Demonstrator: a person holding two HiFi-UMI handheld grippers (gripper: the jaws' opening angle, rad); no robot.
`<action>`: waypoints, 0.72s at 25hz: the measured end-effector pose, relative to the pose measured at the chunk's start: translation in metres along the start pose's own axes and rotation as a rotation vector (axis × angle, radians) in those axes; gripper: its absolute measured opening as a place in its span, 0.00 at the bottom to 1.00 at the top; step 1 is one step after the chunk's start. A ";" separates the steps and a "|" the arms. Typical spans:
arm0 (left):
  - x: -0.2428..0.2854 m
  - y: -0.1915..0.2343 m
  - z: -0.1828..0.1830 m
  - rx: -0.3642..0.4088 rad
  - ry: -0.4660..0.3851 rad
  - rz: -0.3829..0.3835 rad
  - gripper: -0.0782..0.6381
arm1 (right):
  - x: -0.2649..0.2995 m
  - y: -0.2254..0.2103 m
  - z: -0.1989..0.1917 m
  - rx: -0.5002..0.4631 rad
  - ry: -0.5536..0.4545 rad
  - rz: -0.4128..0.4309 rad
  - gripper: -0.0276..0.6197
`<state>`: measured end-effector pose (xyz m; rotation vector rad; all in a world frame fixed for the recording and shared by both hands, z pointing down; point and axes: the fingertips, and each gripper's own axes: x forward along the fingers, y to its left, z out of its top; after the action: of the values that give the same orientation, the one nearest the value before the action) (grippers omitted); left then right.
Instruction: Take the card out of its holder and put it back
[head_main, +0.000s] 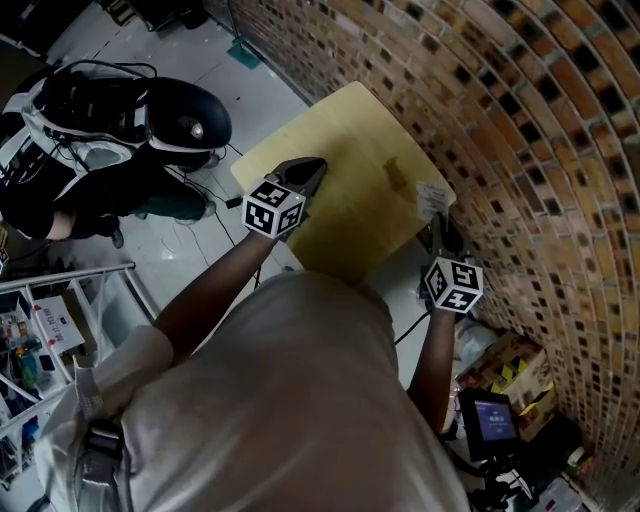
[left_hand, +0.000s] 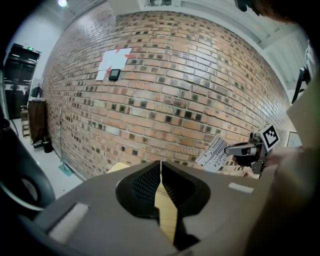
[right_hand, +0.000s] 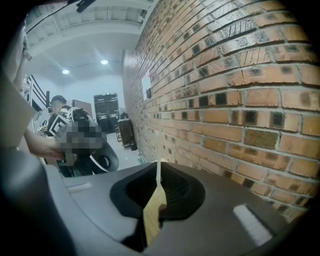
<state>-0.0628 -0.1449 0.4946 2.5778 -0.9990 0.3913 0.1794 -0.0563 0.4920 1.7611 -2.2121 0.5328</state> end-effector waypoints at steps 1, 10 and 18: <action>0.000 0.000 -0.001 0.000 0.001 0.000 0.13 | 0.000 0.001 -0.002 0.002 0.002 0.001 0.06; -0.001 -0.003 -0.006 -0.004 0.017 -0.003 0.13 | 0.002 0.009 -0.014 0.018 0.027 0.016 0.06; -0.003 -0.003 -0.008 0.004 0.021 -0.001 0.12 | 0.004 0.011 -0.015 0.015 0.034 0.024 0.06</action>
<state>-0.0636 -0.1376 0.5003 2.5722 -0.9912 0.4202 0.1672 -0.0508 0.5056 1.7225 -2.2141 0.5822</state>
